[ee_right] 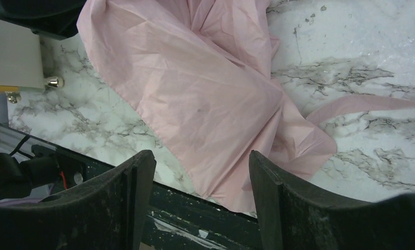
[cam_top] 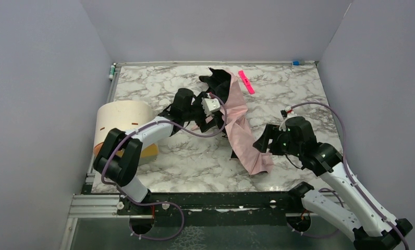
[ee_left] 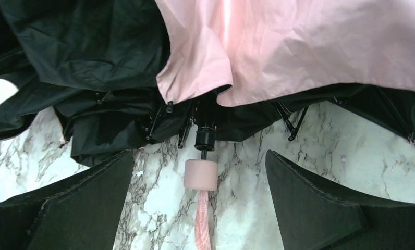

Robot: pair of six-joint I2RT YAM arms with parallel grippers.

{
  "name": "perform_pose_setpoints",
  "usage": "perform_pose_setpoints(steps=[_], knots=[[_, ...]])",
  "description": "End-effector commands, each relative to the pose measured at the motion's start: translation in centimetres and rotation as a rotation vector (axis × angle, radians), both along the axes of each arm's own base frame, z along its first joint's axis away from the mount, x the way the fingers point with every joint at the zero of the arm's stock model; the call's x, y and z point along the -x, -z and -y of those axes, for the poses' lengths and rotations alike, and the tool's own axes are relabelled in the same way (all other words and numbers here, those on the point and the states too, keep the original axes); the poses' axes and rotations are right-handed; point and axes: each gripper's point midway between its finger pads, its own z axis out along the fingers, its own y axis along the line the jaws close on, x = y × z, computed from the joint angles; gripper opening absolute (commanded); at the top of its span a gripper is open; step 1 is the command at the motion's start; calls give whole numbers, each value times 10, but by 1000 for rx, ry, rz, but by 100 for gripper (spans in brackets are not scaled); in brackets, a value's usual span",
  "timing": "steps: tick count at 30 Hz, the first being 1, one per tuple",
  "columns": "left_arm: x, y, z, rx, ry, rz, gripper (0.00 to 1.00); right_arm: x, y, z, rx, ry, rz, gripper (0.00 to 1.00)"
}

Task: Put away the umbrella

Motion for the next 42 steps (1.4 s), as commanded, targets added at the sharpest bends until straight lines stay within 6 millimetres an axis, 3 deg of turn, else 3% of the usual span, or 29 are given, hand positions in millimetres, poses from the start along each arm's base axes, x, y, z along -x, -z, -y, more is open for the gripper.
perform_pose_setpoints(steps=[1,9,18,22,25,30,33,35,37,42], knots=[[0,9,4,-35,117,1,96,15,4,0,-22,8,-57,71],[-2,40,4,-87,141,-64,86,14,5,-11,-36,-8,-72,71],[-19,57,8,-86,44,-138,60,6,-3,-14,-49,13,-29,72],[-20,59,7,-86,8,-152,42,0,-10,-6,-83,86,30,74],[-18,58,9,-92,-13,-155,22,-3,-16,4,-80,158,46,77],[-13,57,14,-96,-34,-157,18,-5,-14,22,-17,250,23,80],[-14,51,17,-81,-65,-161,0,-3,-11,24,18,244,1,82],[-20,43,15,-56,-141,-139,5,1,-8,26,50,232,-31,82],[-24,38,12,-43,-199,-137,0,6,-3,29,86,229,-76,82],[-39,31,-5,-15,-451,-242,0,20,13,32,136,206,-159,82]])
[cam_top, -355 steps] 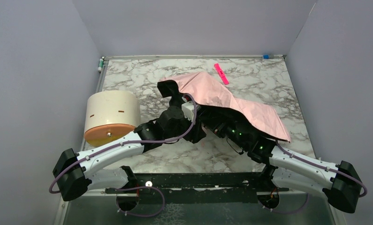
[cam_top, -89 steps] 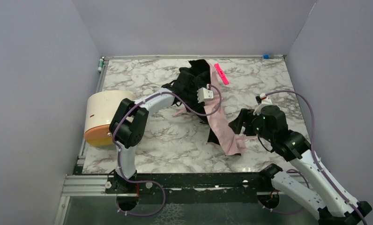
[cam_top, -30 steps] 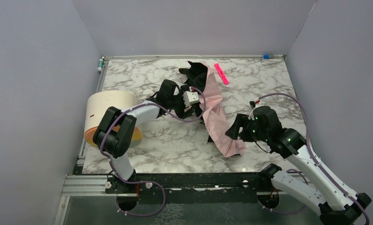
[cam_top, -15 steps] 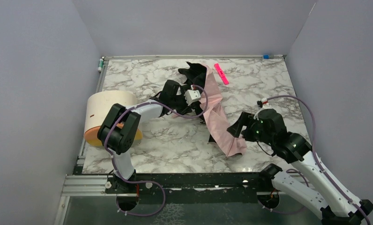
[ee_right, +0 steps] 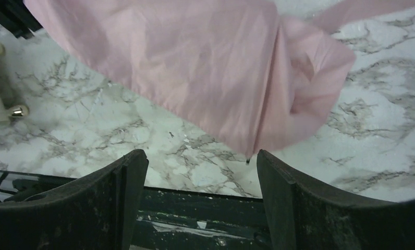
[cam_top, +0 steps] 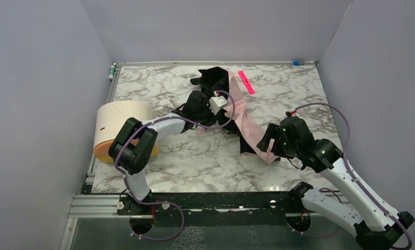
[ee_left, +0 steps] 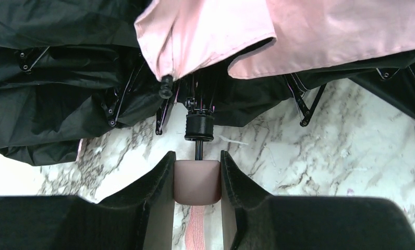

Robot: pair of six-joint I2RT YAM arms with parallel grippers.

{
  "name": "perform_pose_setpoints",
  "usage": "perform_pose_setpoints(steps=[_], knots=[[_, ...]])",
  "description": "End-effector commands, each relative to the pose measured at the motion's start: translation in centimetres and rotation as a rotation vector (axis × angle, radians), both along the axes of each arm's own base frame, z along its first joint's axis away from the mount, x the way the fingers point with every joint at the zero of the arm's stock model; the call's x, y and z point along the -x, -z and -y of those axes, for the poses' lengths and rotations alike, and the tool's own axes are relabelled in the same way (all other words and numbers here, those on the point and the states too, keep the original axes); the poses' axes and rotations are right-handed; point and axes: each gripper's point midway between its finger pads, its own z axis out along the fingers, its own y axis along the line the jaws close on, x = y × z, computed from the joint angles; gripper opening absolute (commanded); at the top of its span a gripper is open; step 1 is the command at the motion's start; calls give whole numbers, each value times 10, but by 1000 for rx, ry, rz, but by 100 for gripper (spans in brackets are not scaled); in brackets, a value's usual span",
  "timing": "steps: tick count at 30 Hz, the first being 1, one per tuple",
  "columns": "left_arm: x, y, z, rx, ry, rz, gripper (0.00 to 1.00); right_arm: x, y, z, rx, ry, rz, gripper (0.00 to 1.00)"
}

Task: Put away the umbrella

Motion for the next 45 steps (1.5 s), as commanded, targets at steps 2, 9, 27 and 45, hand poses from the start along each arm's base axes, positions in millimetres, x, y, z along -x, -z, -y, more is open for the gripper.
perform_pose_setpoints(steps=[2,9,27,45], knots=[[-25,-28,-19,36,-305,-25,0,16,14,13,66,3,-78,82],[-30,-34,-18,27,-315,-15,0,8,36,7,99,-26,-99,81],[-29,-21,-21,-30,-312,-22,0,-34,57,18,230,118,-55,78],[-22,-12,-12,-62,-264,-41,0,-63,81,-19,224,-144,14,73]])
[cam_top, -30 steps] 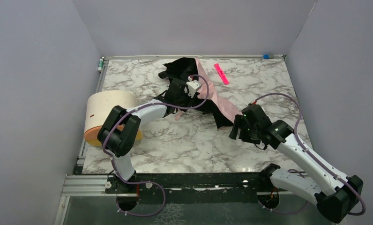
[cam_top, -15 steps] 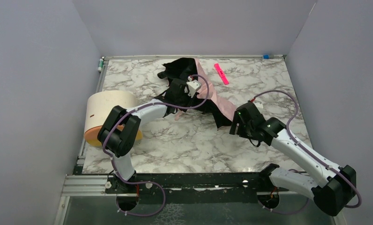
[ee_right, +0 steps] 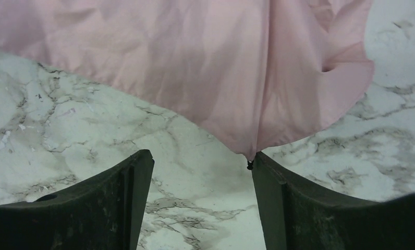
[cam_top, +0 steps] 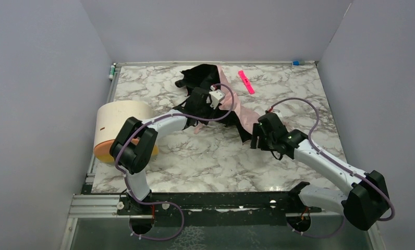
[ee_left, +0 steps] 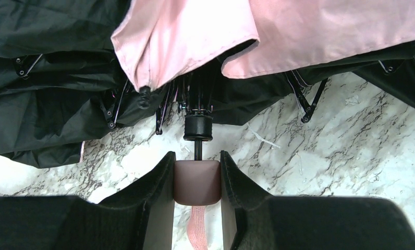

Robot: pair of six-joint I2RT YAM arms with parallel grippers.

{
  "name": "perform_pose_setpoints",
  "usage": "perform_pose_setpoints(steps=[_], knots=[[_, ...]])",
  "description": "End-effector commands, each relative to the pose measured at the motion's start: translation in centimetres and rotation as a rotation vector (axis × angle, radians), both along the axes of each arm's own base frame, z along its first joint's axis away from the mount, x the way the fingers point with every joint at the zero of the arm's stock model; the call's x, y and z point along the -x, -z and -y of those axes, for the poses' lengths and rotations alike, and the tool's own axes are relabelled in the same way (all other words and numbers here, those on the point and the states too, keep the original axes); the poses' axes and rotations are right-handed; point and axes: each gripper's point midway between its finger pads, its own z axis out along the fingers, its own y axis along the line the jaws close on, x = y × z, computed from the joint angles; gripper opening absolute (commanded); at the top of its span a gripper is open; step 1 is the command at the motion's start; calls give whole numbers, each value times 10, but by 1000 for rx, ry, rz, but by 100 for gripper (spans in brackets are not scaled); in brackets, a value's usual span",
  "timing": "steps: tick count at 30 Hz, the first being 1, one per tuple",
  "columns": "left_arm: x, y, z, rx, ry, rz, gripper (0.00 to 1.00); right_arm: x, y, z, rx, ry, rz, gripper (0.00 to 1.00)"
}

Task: Put away the umbrella

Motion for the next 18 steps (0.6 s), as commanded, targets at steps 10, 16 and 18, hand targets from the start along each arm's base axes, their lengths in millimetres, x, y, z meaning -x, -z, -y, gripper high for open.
perform_pose_setpoints(steps=[10,16,18], knots=[[-1,-2,10,-24,31,20,0,-16,14,-21,-12,-115,4,79],[1,-2,12,-24,41,20,0,-20,25,-30,-37,-130,-10,81],[2,-2,14,-25,50,20,0,-24,27,-36,-57,-145,4,81]])
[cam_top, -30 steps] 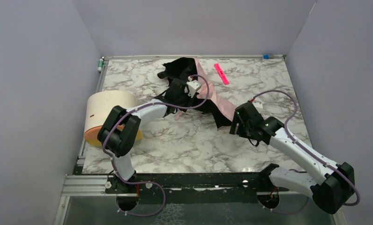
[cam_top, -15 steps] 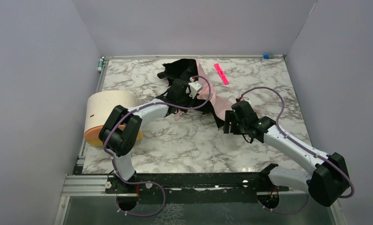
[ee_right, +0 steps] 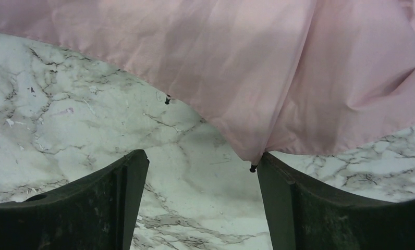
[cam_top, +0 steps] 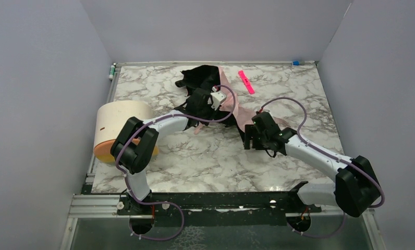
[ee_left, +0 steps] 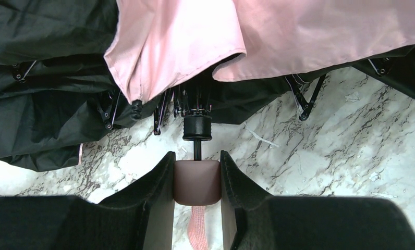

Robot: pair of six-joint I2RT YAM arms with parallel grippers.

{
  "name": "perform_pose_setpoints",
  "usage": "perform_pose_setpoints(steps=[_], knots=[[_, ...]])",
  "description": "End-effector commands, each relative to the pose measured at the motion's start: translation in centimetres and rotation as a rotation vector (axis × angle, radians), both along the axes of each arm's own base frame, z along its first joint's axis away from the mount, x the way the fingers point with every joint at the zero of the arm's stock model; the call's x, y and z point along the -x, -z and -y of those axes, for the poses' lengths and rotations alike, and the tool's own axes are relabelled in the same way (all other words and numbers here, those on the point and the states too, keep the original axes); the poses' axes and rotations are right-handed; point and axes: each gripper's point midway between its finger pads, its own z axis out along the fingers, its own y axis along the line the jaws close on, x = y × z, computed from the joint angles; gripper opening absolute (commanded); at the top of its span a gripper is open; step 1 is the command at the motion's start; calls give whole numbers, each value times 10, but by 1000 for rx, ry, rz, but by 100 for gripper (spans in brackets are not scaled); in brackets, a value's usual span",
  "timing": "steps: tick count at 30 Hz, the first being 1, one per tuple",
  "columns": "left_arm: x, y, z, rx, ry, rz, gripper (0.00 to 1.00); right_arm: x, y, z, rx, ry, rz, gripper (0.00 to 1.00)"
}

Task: Put away the umbrella

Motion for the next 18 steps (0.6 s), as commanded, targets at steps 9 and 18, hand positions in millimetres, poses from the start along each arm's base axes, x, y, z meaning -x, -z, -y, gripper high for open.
perform_pose_setpoints(steps=[9,18], knots=[[7,-3,18,-7,71,4,0,-30,15,-35,-149,-8,71,82],[10,-2,21,-12,89,0,0,-39,41,-35,-120,41,52,79]])
